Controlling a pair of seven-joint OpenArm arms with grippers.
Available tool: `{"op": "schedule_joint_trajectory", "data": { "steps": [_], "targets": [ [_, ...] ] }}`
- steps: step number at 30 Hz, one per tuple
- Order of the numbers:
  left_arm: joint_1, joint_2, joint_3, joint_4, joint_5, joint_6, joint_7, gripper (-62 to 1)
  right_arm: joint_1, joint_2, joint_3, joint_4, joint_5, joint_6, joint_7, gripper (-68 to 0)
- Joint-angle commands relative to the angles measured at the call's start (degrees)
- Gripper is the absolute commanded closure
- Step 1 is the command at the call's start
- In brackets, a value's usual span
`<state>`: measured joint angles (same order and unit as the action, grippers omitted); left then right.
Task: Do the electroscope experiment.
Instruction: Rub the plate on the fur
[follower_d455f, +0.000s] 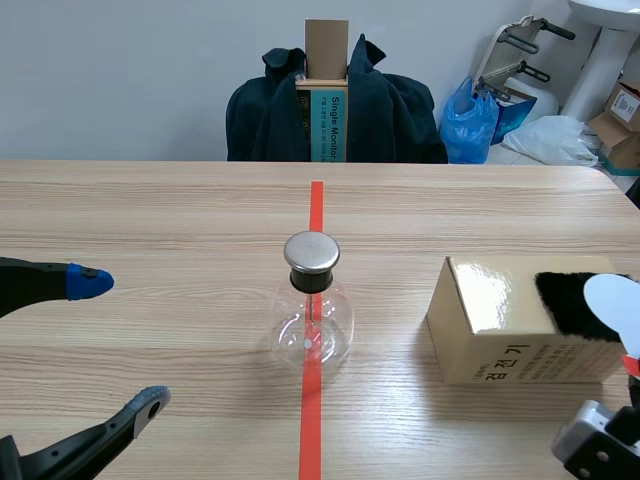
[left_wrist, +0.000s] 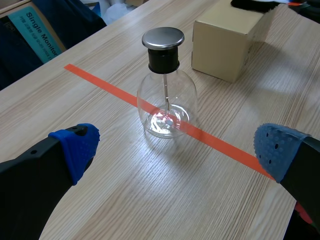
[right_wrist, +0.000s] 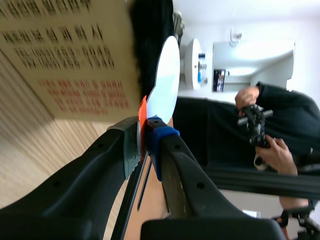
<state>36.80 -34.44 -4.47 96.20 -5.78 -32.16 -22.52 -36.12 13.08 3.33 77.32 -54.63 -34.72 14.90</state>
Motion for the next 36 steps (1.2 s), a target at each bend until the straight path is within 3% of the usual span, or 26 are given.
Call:
{"op": "schedule_joint_trajectory", "data": {
  "steps": [1,2,6,10,23,30,36],
  "targets": [
    [-0.31,0.44,-0.15,0.31,-0.57,-0.13,-0.59,-62.3,0.07,0.87,0.39,0.74,-0.26,-0.15,3.93,-0.8],
    [-0.31,0.46,-0.15,0.28,-0.57,-0.13,-0.59,-62.3,0.11,0.87,0.39,0.74,-0.35,-0.2,5.14,-0.8],
    [-0.31,0.46,-0.15,0.28,-0.57,-0.13,-0.59,-62.3,-0.09,0.87,0.39,0.74,-0.26,-0.33,-0.98,-0.8],
    [-0.31,0.46,-0.15,0.28,-0.57,-0.13,-0.59,-62.3,-0.07,0.87,0.39,0.74,-0.31,0.04,5.97,-0.8],
    [-0.31,0.46,-0.15,0.28,-0.57,-0.13,-0.59,-62.3,-0.09,0.92,0.94,0.74,-0.26,0.04,4.48,-0.8],
    [-0.31,0.46,-0.15,0.28,-0.55,-0.13,-0.57,-62.3,-0.39,0.92,4.68,1.29,-0.26,0.02,5.35,-0.8],
    [-0.31,0.46,-0.15,0.28,-0.55,-0.13,-0.57,-62.3,-0.92,0.9,9.75,6.58,0.33,0.02,5.97,-0.8]
  ]
}}
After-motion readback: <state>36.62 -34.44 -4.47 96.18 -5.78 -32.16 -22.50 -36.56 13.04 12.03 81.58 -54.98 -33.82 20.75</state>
